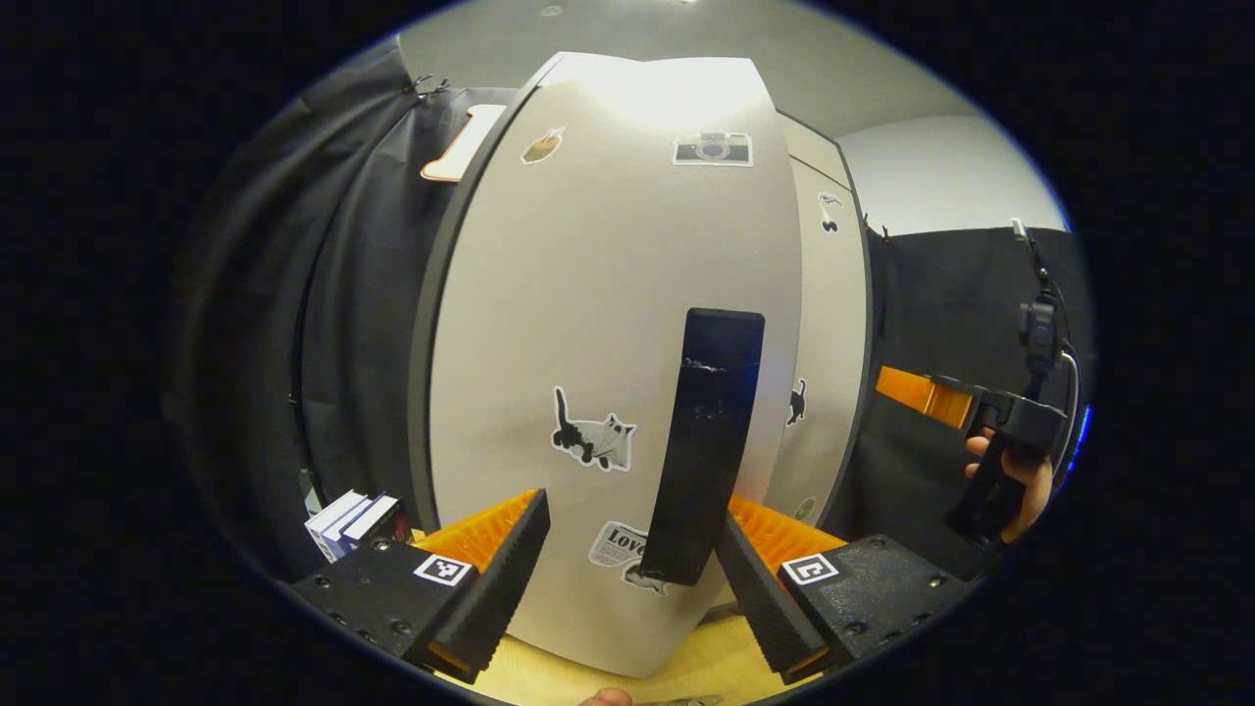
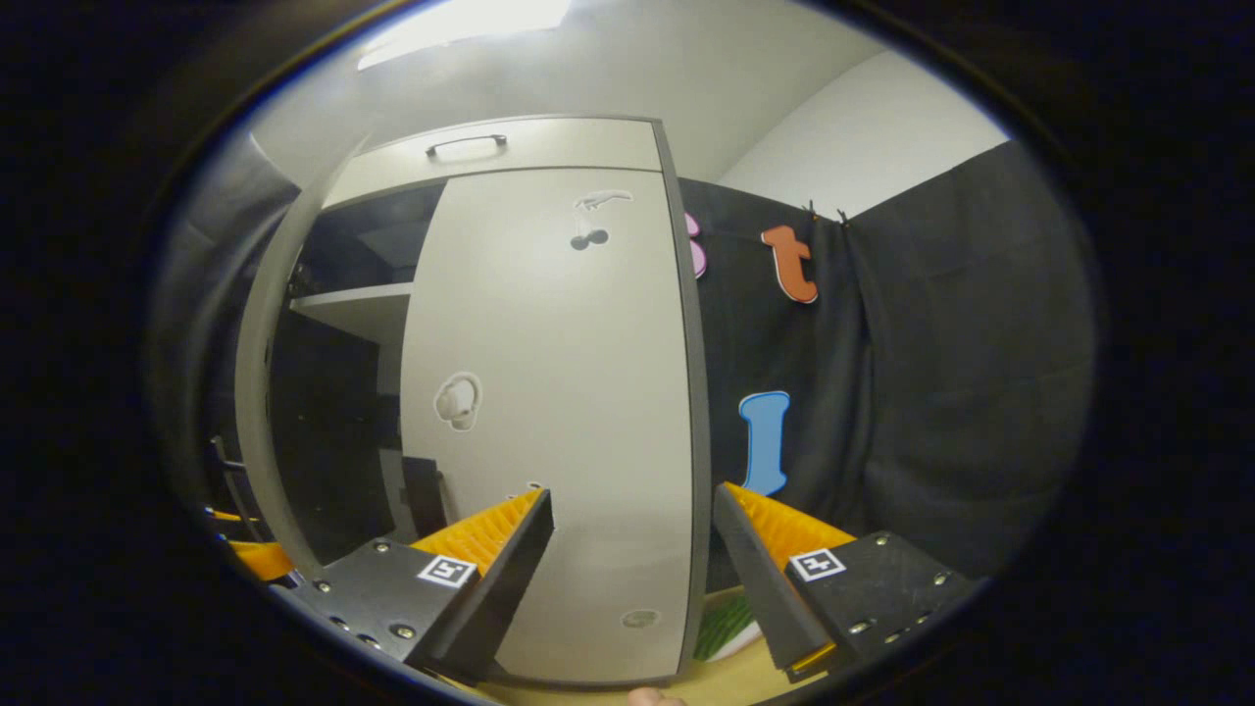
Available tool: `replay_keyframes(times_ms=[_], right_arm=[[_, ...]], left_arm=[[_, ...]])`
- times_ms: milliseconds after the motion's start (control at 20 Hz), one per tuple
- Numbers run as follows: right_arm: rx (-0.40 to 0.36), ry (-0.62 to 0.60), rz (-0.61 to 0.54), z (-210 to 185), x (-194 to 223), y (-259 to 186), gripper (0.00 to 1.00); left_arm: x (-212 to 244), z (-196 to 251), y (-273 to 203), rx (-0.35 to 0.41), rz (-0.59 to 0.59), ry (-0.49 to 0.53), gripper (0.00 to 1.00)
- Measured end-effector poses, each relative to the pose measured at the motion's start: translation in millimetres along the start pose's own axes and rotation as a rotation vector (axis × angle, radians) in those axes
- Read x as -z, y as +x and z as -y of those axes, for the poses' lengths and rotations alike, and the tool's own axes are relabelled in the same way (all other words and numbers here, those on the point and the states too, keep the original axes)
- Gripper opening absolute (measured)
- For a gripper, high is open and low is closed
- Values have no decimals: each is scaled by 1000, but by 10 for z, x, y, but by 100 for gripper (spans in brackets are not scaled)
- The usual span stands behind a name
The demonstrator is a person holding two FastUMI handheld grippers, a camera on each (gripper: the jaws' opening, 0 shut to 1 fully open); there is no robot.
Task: Grasp the bottle in the cabinet with the left hand and place it on the coaster, then close the right door with the right hand and the left door with the left hand.
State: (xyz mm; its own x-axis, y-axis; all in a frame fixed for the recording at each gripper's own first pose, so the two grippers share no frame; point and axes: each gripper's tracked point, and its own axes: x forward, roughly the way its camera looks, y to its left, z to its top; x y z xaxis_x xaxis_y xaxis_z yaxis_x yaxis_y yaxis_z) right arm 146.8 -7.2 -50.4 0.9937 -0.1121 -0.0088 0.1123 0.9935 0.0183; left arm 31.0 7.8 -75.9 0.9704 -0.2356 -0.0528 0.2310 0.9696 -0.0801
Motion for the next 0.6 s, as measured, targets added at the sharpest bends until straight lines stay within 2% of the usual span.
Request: replay_keyframes(times_ms=[150,200,250,400,600], right_arm=[[11,-5,-6,88,29,-41,100],[13,-7,-7,111,41,-41,97],[14,-11,-9,124,50,-46,100],[12,-18,-10,141,71,-39,97],[4,-22,-6,140,64,-22,100]], left_arm=[[12,56,148,12,-4,3,99],[16,71,187,16,-5,2,99],[11,83,225,18,-5,1,99],[8,113,288,23,-5,-2,99],[-2,141,354,31,-5,8,99]])
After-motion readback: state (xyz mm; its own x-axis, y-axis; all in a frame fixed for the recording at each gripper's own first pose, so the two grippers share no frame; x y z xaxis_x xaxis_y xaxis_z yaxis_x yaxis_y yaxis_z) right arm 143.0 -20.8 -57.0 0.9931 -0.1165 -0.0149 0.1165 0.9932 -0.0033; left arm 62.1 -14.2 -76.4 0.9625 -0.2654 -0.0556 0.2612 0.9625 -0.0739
